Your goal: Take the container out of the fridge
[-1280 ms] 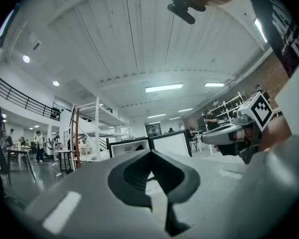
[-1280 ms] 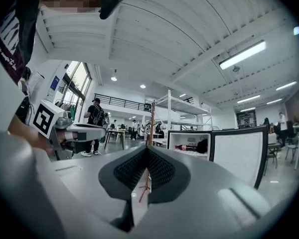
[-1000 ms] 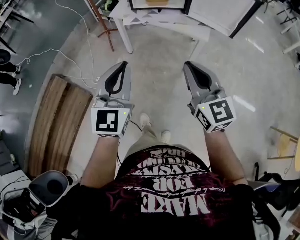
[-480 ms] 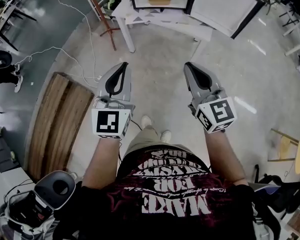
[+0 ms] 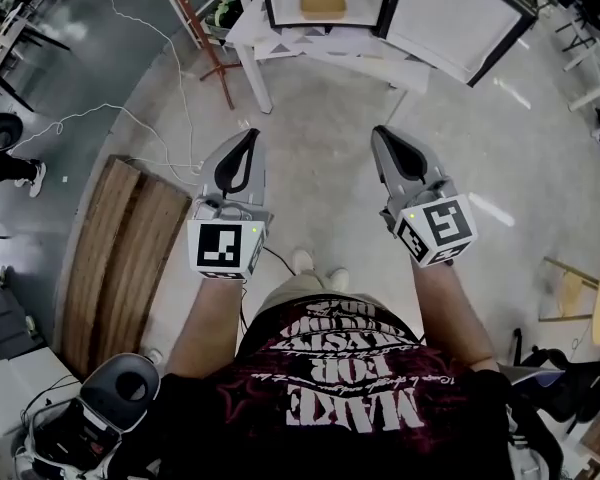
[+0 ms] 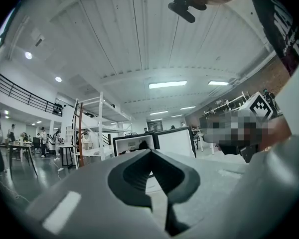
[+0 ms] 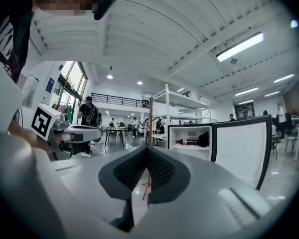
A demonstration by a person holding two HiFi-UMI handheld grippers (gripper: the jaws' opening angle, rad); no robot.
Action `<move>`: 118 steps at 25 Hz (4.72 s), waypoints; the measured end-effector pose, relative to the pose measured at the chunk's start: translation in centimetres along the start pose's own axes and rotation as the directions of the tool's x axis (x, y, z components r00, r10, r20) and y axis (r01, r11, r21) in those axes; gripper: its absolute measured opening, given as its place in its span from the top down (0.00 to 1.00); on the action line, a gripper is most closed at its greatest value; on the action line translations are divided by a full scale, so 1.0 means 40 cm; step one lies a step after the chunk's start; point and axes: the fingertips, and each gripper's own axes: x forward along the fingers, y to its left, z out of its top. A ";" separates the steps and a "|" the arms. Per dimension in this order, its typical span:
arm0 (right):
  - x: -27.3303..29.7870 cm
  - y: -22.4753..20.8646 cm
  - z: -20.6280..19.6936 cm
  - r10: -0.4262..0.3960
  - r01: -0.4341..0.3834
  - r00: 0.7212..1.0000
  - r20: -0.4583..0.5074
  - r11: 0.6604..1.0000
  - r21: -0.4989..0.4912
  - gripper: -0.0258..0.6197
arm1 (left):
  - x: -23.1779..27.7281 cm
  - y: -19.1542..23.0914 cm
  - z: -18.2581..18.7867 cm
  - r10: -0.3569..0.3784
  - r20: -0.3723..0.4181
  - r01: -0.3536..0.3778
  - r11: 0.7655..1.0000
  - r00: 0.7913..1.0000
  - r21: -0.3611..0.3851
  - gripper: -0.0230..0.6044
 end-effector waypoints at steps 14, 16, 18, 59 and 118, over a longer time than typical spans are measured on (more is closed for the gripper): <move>0.130 -0.018 0.042 -0.046 0.046 0.999 0.015 0.999 0.004 0.92 | 0.095 0.131 -0.004 -0.058 0.032 0.058 0.998 0.998 -0.004 0.96; 0.145 -0.020 0.049 -0.053 0.053 0.998 0.019 0.999 0.001 0.92 | 0.106 0.148 -0.001 -0.064 0.042 0.064 0.998 0.997 -0.004 0.96; 0.155 -0.022 0.056 -0.065 0.065 0.998 0.022 0.998 -0.002 0.92 | 0.116 0.160 0.004 -0.072 0.052 0.073 0.997 0.996 -0.005 0.96; 0.257 -0.085 0.043 -0.040 0.040 0.999 0.008 0.999 0.004 0.92 | 0.197 0.213 -0.047 -0.059 0.023 0.060 0.997 0.998 -0.046 0.96; 0.634 -0.386 0.080 0.062 -0.063 0.997 0.053 0.998 0.011 0.92 | 0.622 0.338 -0.036 -0.067 -0.011 0.067 0.997 0.998 -0.045 0.96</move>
